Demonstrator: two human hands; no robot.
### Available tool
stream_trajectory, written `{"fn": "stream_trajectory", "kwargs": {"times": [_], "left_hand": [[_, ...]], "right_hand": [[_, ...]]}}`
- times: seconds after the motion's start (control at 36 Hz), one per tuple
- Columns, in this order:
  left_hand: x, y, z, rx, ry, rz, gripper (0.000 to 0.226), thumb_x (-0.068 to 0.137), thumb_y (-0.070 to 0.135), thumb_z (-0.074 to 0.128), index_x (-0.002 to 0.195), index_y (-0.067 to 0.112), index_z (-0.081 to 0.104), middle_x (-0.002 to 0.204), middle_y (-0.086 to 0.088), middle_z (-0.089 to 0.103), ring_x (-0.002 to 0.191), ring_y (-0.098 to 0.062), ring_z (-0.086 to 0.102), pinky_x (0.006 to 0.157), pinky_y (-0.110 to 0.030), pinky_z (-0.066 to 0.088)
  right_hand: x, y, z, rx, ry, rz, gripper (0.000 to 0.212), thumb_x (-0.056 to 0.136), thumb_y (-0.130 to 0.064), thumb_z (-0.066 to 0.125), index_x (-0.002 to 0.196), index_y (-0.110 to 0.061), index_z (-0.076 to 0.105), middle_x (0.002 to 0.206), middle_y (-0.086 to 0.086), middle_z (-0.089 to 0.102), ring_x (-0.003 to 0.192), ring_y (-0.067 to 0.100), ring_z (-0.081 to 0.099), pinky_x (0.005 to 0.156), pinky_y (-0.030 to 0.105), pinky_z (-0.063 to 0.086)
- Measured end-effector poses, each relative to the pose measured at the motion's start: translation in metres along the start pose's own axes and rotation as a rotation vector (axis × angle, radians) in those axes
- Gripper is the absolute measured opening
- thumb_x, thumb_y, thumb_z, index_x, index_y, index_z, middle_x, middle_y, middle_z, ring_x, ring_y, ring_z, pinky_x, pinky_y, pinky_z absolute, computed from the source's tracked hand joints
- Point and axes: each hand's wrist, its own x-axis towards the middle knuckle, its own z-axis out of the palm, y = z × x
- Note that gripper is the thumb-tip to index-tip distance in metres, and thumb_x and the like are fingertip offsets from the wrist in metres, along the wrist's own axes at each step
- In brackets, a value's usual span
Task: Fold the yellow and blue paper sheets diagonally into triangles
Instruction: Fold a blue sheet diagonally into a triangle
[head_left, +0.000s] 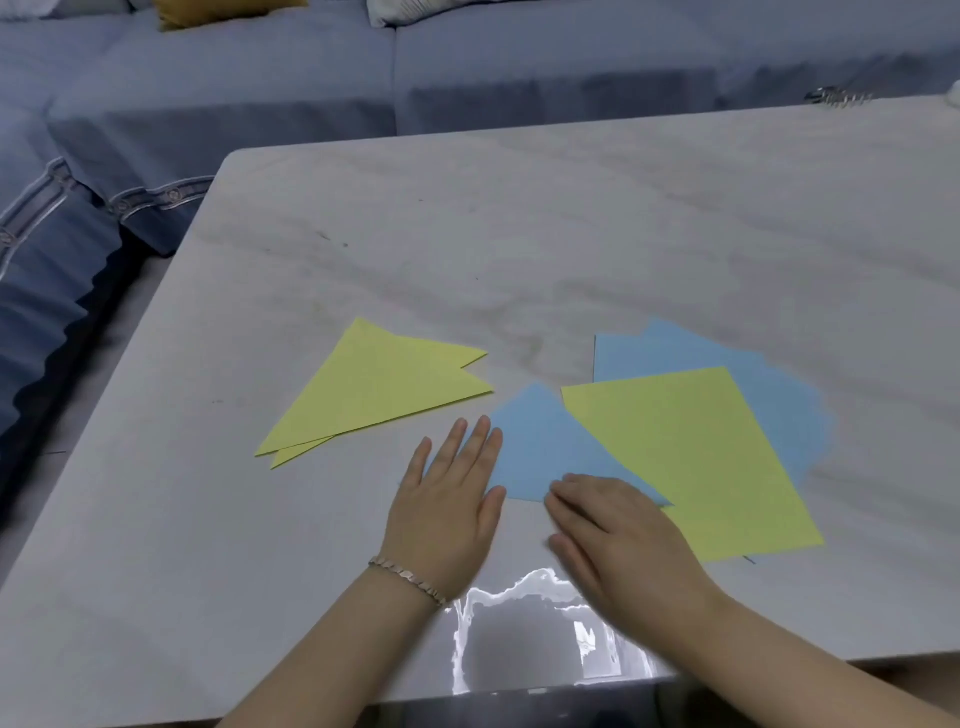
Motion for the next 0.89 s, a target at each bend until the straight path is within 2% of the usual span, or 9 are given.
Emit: {"fn": "stream_trajectory", "kwargs": {"times": [0.14, 0.22, 0.28, 0.44, 0.5, 0.56, 0.69, 0.78, 0.89], "left_hand": [[0.001, 0.003, -0.007, -0.038, -0.032, -0.021, 0.054, 0.086, 0.037, 0.025, 0.135, 0.02, 0.041, 0.143, 0.005, 0.041, 0.131, -0.015, 0.04, 0.105, -0.034, 0.016], [0.002, 0.003, -0.006, -0.068, -0.053, -0.003, 0.07, 0.078, 0.047, -0.006, 0.145, 0.029, 0.002, 0.145, 0.019, -0.011, 0.134, -0.001, -0.014, 0.108, -0.026, -0.013], [0.001, 0.003, -0.005, -0.083, -0.045, -0.01, 0.074, 0.073, 0.048, -0.013, 0.144, 0.031, -0.004, 0.14, 0.022, -0.019, 0.131, 0.001, -0.023, 0.106, -0.025, -0.018], [0.003, 0.012, -0.015, -0.182, -0.026, -0.08, 0.076, 0.075, 0.053, 0.0, 0.142, 0.028, 0.026, 0.154, 0.011, 0.016, 0.142, -0.008, 0.01, 0.114, -0.03, 0.002], [0.008, 0.015, -0.024, -0.278, 0.043, -0.152, 0.058, 0.084, 0.052, 0.031, 0.132, 0.023, 0.043, 0.147, 0.002, 0.033, 0.137, -0.016, 0.028, 0.11, -0.032, 0.018], [0.016, 0.017, -0.035, -0.293, 0.006, -0.238, 0.058, 0.082, 0.044, 0.056, 0.133, 0.022, 0.039, 0.138, -0.002, 0.039, 0.128, -0.022, 0.034, 0.102, -0.033, 0.027], [0.035, 0.02, -0.056, -0.167, -0.219, -0.423, 0.083, 0.067, 0.046, 0.072, 0.131, 0.02, 0.026, 0.121, -0.009, 0.043, 0.114, -0.03, 0.042, 0.085, -0.035, 0.037], [0.042, 0.017, -0.058, -0.122, -0.276, -0.463, 0.081, 0.063, 0.051, 0.074, 0.124, 0.018, 0.032, 0.116, -0.008, 0.05, 0.11, -0.031, 0.046, 0.081, -0.034, 0.035], [0.042, 0.012, -0.058, -0.173, -0.256, -0.48, 0.06, 0.058, 0.051, 0.075, 0.101, 0.022, 0.044, 0.1, 0.0, 0.055, 0.107, -0.027, 0.045, 0.075, -0.032, 0.028]], "right_hand": [[-0.015, 0.014, -0.01, -0.023, 0.039, 0.019, 0.03, 0.088, -0.027, 0.044, 0.094, -0.011, 0.068, 0.096, 0.002, 0.068, 0.099, 0.019, 0.059, 0.087, 0.029, 0.039], [-0.027, 0.024, -0.016, -0.025, 0.108, 0.051, 0.032, 0.09, -0.023, 0.04, 0.091, -0.008, 0.068, 0.09, 0.003, 0.068, 0.099, 0.017, 0.054, 0.083, 0.029, 0.039], [-0.035, 0.033, -0.021, -0.03, 0.15, 0.076, 0.038, 0.092, -0.024, 0.036, 0.089, -0.006, 0.069, 0.087, 0.004, 0.069, 0.099, 0.016, 0.053, 0.082, 0.029, 0.039], [-0.06, 0.062, -0.036, -0.038, 0.187, 0.185, 0.042, 0.091, -0.026, 0.039, 0.071, -0.006, 0.07, 0.075, 0.005, 0.068, 0.097, 0.018, 0.058, 0.077, 0.03, 0.04], [-0.06, 0.071, -0.042, -0.027, 0.161, 0.248, 0.049, 0.092, -0.031, 0.038, 0.061, -0.007, 0.067, 0.07, 0.005, 0.067, 0.088, 0.023, 0.063, 0.074, 0.031, 0.04], [-0.055, 0.079, -0.049, -0.027, 0.135, 0.349, 0.057, 0.092, -0.038, 0.033, 0.058, -0.007, 0.065, 0.069, 0.006, 0.066, 0.077, 0.027, 0.065, 0.069, 0.034, 0.042], [-0.026, 0.086, -0.06, -0.055, 0.024, 0.759, 0.031, 0.084, -0.033, 0.059, 0.103, -0.009, 0.063, 0.105, 0.015, 0.06, 0.1, 0.036, 0.052, 0.085, 0.044, 0.04], [-0.008, 0.087, -0.064, -0.022, -0.112, 0.942, 0.062, 0.078, -0.04, 0.066, 0.127, -0.009, 0.045, 0.119, 0.022, 0.049, 0.113, 0.038, 0.041, 0.091, 0.046, 0.036], [0.006, 0.09, -0.065, 0.034, -0.216, 1.034, 0.079, 0.073, -0.047, 0.069, 0.134, -0.012, 0.032, 0.122, 0.023, 0.046, 0.116, 0.038, 0.037, 0.09, 0.044, 0.036]]}}
